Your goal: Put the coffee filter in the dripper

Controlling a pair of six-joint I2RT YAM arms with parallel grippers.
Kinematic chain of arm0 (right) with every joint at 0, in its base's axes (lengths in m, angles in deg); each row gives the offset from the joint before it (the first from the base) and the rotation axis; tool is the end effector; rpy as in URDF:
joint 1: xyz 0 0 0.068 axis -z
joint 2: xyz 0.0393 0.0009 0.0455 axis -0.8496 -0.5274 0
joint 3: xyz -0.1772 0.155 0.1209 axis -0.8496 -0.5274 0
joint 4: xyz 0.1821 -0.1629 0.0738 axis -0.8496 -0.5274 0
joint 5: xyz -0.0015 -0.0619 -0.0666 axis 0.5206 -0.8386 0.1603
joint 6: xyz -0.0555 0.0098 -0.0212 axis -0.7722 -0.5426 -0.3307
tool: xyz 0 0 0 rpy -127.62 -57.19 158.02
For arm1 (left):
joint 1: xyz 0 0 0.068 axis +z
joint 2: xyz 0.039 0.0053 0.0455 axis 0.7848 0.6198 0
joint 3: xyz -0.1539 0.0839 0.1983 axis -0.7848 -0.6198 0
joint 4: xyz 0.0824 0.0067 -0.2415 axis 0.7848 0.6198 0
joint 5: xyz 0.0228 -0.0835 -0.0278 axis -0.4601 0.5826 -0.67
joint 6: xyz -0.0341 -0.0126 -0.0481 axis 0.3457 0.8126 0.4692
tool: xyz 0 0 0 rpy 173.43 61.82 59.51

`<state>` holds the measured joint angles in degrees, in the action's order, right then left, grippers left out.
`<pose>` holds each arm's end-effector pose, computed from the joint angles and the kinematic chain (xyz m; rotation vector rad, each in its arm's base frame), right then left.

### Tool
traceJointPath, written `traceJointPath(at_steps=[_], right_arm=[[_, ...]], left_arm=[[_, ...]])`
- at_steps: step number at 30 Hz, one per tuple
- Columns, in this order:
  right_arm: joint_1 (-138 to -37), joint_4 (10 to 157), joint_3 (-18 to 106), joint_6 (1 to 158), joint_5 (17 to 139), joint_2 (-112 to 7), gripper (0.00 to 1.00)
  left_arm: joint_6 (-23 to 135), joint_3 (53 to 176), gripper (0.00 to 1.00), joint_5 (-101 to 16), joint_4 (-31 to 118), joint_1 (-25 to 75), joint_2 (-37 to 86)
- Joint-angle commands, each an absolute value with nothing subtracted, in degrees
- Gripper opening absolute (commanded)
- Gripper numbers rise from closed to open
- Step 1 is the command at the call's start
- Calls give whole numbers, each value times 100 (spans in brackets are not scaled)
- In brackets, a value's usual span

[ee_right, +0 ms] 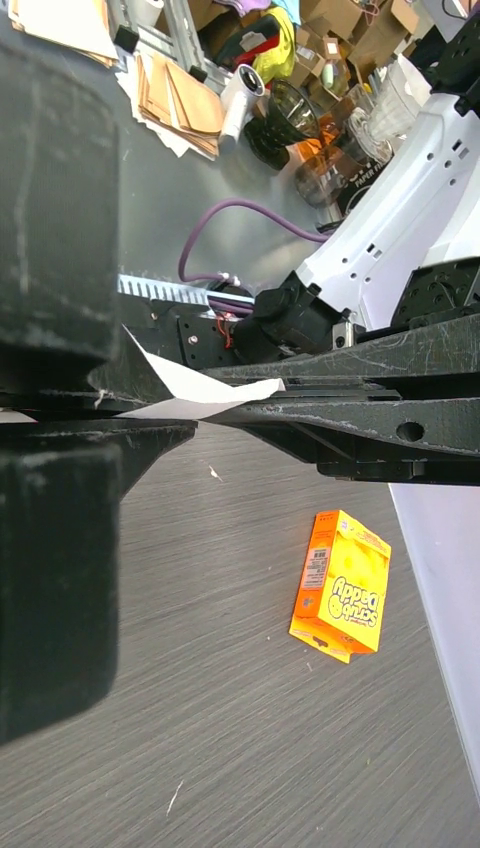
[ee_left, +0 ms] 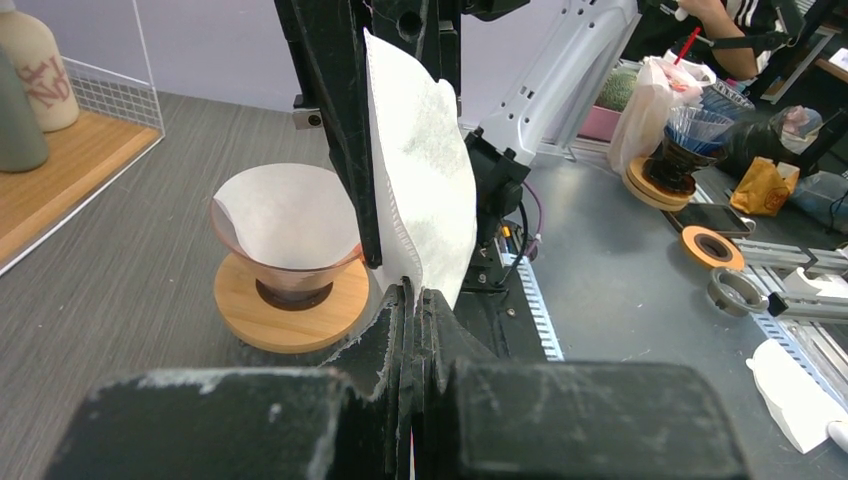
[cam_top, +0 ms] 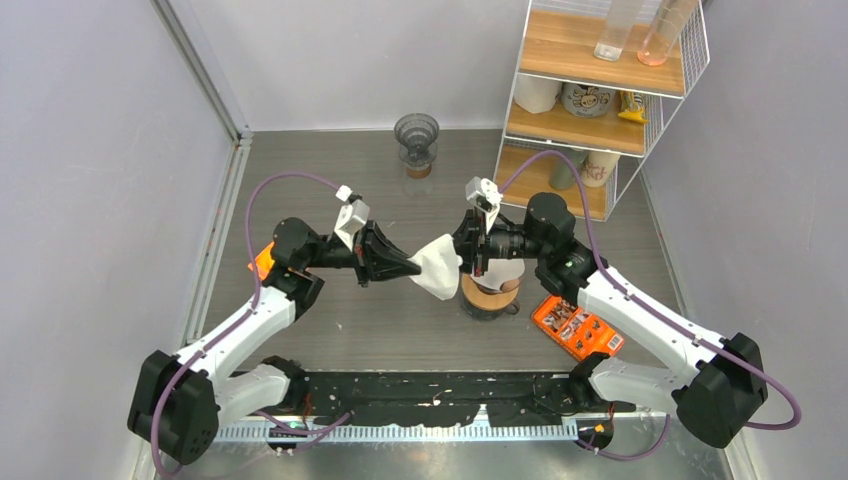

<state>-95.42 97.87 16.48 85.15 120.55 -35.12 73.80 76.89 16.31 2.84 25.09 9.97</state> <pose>0.1813 0.1807 0.3341 -1.0605 1.4129 1.3399 0.1814 -0.1368 0.3095 1.0685 1.2773 -1.5136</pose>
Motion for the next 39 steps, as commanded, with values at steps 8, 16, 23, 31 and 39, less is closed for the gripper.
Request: traceJointPath(at_steps=[8,16,23,31,39], right_arm=[[-9561,8929,2223,8734,10670,-3428,5],[-9561,7445,3021,9275,8625,-4046,5],[-9686,6234,4049,10270,6978,-4820,5],[-9902,5626,4616,10706,6385,-5293,5],[-9963,5598,4691,10775,6420,-5346,5]], left_arm=[[6356,8326,72,-104,2348,2489,622],[5914,8342,100,-2895,3861,2465,-141],[5860,8527,100,-3292,3712,1969,167],[5679,9079,100,-4232,3692,1202,990],[5620,9441,100,-5285,3789,844,1441]])
